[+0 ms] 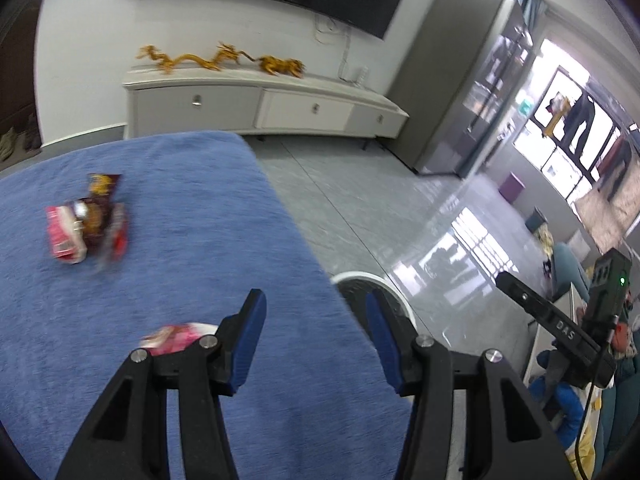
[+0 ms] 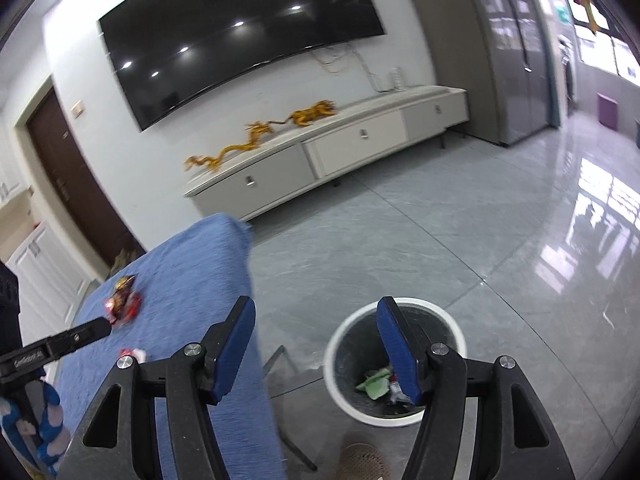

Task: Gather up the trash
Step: 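Move both open tools back toward the last wrappers on the towel, then grasp the brown chip bag with the left tool while the right tool grasps a pink wrapper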

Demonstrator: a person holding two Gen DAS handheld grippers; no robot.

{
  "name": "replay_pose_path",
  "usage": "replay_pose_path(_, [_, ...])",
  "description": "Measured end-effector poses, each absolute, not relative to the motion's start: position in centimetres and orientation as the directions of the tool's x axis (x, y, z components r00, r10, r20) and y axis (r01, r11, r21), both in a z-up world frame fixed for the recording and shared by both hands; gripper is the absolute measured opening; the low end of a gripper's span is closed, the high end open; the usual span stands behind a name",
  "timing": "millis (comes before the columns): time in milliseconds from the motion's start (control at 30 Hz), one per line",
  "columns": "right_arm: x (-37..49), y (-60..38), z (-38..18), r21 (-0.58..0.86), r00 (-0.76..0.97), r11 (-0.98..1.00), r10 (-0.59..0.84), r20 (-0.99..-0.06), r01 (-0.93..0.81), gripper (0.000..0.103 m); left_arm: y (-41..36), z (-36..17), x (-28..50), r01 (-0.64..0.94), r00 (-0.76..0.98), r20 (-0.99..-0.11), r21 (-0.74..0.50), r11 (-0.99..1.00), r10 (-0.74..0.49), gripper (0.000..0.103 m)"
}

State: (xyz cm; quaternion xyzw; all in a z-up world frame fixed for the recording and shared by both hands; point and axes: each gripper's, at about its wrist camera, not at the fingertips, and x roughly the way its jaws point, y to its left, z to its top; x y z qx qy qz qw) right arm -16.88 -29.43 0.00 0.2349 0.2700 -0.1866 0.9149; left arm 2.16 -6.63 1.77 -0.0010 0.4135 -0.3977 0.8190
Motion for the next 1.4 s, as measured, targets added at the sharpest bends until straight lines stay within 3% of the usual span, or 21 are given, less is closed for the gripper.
replay_pose_path(500, [-7.6,-20.0,-2.1,0.32,0.783,0.93,0.059,-0.619,0.183,0.064,3.2,1.4,10.2,0.519,0.471,-0.646,-0.348,0.781,-0.601,0.05])
replay_pose_path(800, [-0.5,-13.8,-5.4,0.362,0.707,0.931,0.285,-0.648,-0.044,0.065,1.5,-0.7,16.2,0.499,0.487,-0.666,-0.318,0.806,-0.565,0.05])
replay_pose_path(1133, [3.2,-11.2,-8.0,0.357,0.641,0.923,0.36,-0.678,-0.14,0.067,-0.7,-3.1,21.1,0.483,0.502,-0.701,-0.258,0.837,-0.506,0.049])
replay_pose_path(1400, [3.5,-9.8,-8.8,0.316,0.613,0.931,0.361,-0.703,-0.185,0.067,-1.5,-5.0,21.7,0.482,0.468,-0.737,-0.25,0.84,-0.488,0.033])
